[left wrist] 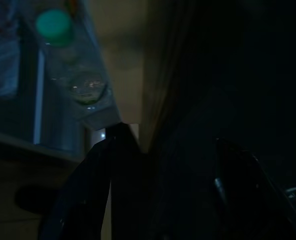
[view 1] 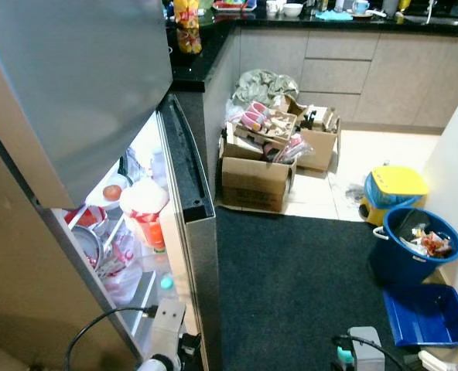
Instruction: Restocking fridge
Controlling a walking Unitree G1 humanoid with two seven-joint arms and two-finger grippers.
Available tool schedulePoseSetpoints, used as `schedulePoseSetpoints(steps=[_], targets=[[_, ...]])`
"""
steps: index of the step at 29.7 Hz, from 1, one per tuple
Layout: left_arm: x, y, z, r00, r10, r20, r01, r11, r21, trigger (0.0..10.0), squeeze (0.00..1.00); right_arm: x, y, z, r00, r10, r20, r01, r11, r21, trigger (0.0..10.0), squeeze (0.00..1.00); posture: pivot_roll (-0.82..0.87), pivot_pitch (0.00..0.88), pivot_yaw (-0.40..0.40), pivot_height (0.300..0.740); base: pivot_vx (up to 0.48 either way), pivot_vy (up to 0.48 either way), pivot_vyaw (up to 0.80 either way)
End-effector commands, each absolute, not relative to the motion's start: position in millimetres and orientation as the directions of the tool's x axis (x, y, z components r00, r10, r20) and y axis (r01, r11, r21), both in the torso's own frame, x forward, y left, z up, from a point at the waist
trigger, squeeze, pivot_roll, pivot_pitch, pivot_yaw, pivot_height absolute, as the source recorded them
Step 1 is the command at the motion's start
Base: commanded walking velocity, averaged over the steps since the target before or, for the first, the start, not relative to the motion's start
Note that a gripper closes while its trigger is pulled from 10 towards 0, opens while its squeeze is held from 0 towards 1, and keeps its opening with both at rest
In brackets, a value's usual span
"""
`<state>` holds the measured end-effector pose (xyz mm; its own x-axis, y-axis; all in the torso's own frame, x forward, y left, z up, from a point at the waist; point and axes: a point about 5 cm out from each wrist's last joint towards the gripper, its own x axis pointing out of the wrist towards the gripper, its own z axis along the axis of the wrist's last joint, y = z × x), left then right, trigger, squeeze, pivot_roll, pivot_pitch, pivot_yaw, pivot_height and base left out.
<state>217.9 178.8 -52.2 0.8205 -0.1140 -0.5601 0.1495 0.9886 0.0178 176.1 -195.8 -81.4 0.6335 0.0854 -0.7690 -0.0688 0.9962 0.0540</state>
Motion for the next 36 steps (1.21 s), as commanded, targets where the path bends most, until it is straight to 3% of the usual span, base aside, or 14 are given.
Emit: schedulePoseSetpoints(steps=[1,3,4,5,6,11,12,17,23,28,30,32,34,36], targets=[[214.1,201.9,-52.2,0.824,0.014,-0.567,0.058,0.992,0.109,10.0,0.00,176.3,-197.0,-80.8,0.637,0.089,-0.766,-0.074,0.996,0.054,10.0,0.00,-0.05,0.022,-0.012,0.734,0.000,0.000,0.00],[213.9,222.6,-49.6,0.810,0.174,-0.559,-0.080,0.979,0.189,10.0,0.00,176.1,-196.8,-80.9,0.636,0.094,-0.766,-0.078,0.995,0.058,10.0,0.00,-0.05,0.021,-0.018,0.734,0.000,0.000,0.00],[213.9,222.6,-49.6,0.810,0.174,-0.559,-0.080,0.979,0.189,10.0,0.00,176.1,-196.8,-80.9,0.636,0.094,-0.766,-0.078,0.995,0.058,10.0,0.00,-0.05,0.021,-0.018,0.734,0.000,0.000,0.00],[214.9,228.6,-47.8,0.806,0.215,-0.552,-0.120,0.972,0.204,2.5,0.00,176.2,-196.9,-80.8,0.635,0.096,-0.766,-0.079,0.995,0.058,10.0,0.00,-0.05,0.021,-0.020,0.734,0.000,0.000,0.00],[218.3,231.6,-44.9,0.810,0.231,-0.539,-0.138,0.968,0.208,0.0,0.00,176.2,-197.0,-80.8,0.634,0.097,-0.767,-0.081,0.995,0.059,10.0,0.00,-0.05,0.021,-0.020,0.734,0.000,0.000,0.00],[238.4,223.4,-32.8,0.851,0.188,-0.490,-0.117,0.978,0.173,0.0,0.00,177.7,-198.9,-79.9,0.634,0.098,-0.767,-0.085,0.995,0.057,10.0,0.00,-0.05,0.027,-0.025,0.734,0.000,0.000,0.00],[246.5,217.4,-28.6,0.864,0.154,-0.480,-0.093,0.985,0.149,10.0,0.00,178.4,-199.7,-79.4,0.636,0.097,-0.766,-0.085,0.995,0.056,10.0,0.00,-0.06,0.029,-0.024,0.734,0.000,0.000,0.00],[275.7,185.3,-10.4,0.909,0.004,-0.416,0.031,0.997,0.077,10.0,0.00,179.9,-202.4,-78.0,0.644,0.086,-0.760,-0.079,0.996,0.046,10.0,0.00,-0.07,0.037,-0.008,0.734,0.000,0.000,0.00],[298.2,173.5,8.4,0.935,0.007,-0.354,0.054,0.985,0.161,10.0,0.00,178.0,-201.8,-78.8,0.649,0.078,-0.756,-0.067,0.997,0.046,10.0,0.00,-0.07,0.043,0.006,0.734,0.000,0.000,0.00],[308.8,150.7,16.0,0.929,-0.107,-0.355,0.167,0.976,0.143,10.0,0.00,175.1,-200.9,-80.1,0.649,0.075,-0.757,-0.059,0.997,0.048,10.0,0.00,-0.08,0.044,0.014,0.734,0.000,0.000,0.00],[312.3,135.6,19.3,0.916,-0.186,-0.355,0.245,0.961,0.129,10.0,0.00,174.3,-200.8,-80.4,0.649,0.074,-0.757,-0.057,0.997,0.049,10.0,0.00,-0.08,0.044,0.017,0.734,0.000,0.000,0.00],[316.5,87.2,30.9,0.843,-0.430,-0.323,0.471,0.880,0.058,10.0,0.00,172.8,-201.5,-80.8,0.650,0.070,-0.756,-0.053,0.997,0.048,10.0,0.00,-0.08,0.045,0.022,0.734,0.000,0.000,0.00],[316.5,87.2,30.9,0.843,-0.430,-0.323,0.471,0.880,0.058,10.0,0.00,172.8,-201.5,-80.8,0.650,0.070,-0.756,-0.053,0.997,0.048,10.0,0.00,-0.08,0.045,0.022,0.734,0.000,0.000,0.00],[314.8,65.8,36.0,0.789,-0.535,-0.303,0.568,0.823,0.025,10.0,0.00,172.2,-202.0,-81.0,0.651,0.069,-0.756,-0.051,0.998,0.047,10.0,0.00,-0.08,0.045,0.022,0.734,0.000,0.000,0.00]])
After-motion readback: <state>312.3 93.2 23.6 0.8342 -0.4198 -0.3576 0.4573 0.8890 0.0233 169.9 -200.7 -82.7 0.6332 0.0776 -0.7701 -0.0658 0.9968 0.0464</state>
